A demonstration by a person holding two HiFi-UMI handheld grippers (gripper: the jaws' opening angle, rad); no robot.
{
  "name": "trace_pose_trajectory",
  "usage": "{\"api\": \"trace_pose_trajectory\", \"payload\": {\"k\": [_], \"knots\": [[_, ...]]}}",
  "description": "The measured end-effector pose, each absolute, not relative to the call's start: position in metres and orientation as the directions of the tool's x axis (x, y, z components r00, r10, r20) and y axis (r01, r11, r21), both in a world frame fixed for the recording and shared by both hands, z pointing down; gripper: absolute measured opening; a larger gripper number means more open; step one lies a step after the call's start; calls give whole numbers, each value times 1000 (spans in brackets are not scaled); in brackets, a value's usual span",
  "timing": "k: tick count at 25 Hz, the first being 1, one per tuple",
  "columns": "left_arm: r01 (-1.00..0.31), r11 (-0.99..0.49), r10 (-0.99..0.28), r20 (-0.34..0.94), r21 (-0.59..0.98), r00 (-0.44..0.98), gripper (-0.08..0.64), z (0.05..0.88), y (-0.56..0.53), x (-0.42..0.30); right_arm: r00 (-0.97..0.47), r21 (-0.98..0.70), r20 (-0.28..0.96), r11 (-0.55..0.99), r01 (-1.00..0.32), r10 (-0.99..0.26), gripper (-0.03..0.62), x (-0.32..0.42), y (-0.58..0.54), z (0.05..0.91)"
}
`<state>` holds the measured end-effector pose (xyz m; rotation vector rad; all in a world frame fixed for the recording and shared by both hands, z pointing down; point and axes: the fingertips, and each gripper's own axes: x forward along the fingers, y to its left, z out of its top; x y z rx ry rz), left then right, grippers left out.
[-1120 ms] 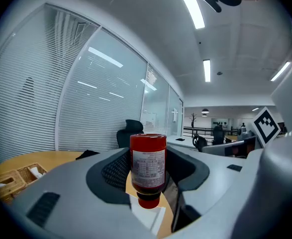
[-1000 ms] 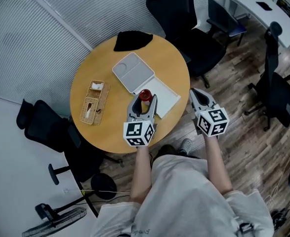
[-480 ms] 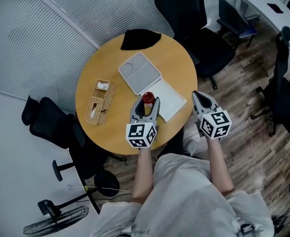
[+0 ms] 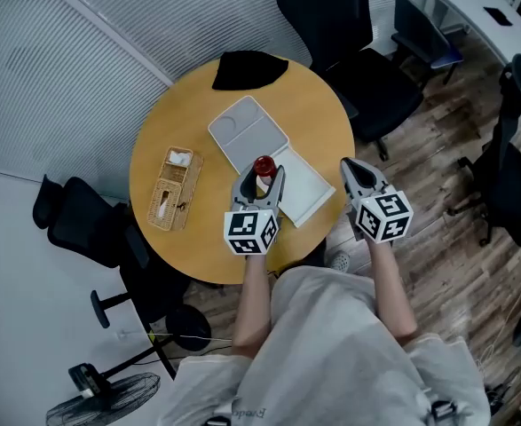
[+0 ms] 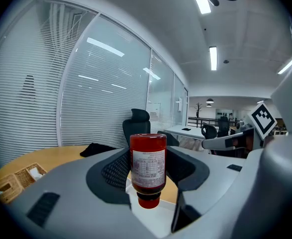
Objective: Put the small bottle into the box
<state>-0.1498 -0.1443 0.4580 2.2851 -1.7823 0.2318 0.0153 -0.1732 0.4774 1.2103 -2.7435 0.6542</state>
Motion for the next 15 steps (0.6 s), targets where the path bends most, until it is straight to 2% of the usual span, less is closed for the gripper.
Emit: {"api": "trace_pose_trajectory", "payload": {"k": [6, 15], "knots": [[-959, -283, -904, 330, 11, 270, 236, 477, -169, -159, -690, -375, 243, 590, -715, -682, 17, 4, -195, 486], [-888, -446, -814, 465, -114, 348, 236, 511, -196, -152, -695, -400, 309, 574, -715, -649, 17, -7, -210, 516]]}}
